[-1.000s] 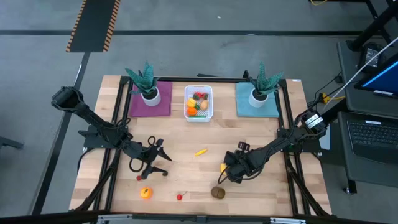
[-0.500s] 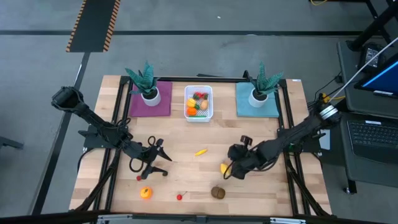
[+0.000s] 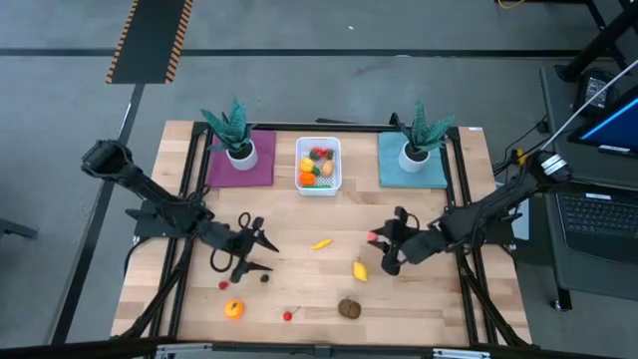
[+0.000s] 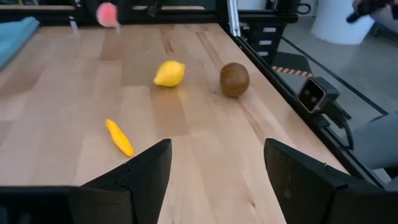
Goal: Pick and placing Produce into tupperware
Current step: Put the pink peach into the white bin
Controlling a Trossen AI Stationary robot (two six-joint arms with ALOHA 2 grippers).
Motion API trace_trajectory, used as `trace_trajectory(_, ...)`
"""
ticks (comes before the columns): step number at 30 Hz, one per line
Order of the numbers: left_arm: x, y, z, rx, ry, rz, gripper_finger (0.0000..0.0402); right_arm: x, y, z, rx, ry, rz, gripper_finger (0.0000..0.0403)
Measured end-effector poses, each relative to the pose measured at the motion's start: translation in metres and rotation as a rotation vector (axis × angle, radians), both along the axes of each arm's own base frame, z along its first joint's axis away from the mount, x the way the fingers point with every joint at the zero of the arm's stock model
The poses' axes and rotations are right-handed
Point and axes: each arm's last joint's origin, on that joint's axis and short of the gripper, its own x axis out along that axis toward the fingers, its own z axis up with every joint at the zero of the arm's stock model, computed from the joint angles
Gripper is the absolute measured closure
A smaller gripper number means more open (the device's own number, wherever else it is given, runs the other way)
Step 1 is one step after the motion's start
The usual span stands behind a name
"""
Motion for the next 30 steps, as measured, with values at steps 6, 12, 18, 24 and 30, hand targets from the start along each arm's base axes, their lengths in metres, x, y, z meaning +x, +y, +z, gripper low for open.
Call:
trace_trajectory(6,0.006,0.006,0.008,0.03,-0.1,0.015,0.0154,-0.007,-0.006,-0.011,-0.018,-0.274,0.084,0.0271)
trace_trajectory(12,0.012,0.011,0.014,0.043,-0.207,-0.039,0.0154,-0.017,-0.012,-0.012,-0.071,-0.449,0.128,0.0271)
trace_trajectory(18,0.018,0.022,-0.002,0.039,-0.262,-0.009,0.0154,-0.019,-0.013,-0.013,-0.094,-0.474,0.141,0.0271)
trace_trajectory(24,0.023,0.036,-0.011,0.016,-0.327,-0.017,0.0154,-0.018,-0.015,-0.011,-0.116,-0.483,0.146,0.0272)
trace_trajectory(30,0.028,0.054,-0.015,0.013,-0.299,0.166,0.0154,-0.014,-0.026,-0.011,-0.118,-0.486,0.082,0.0272)
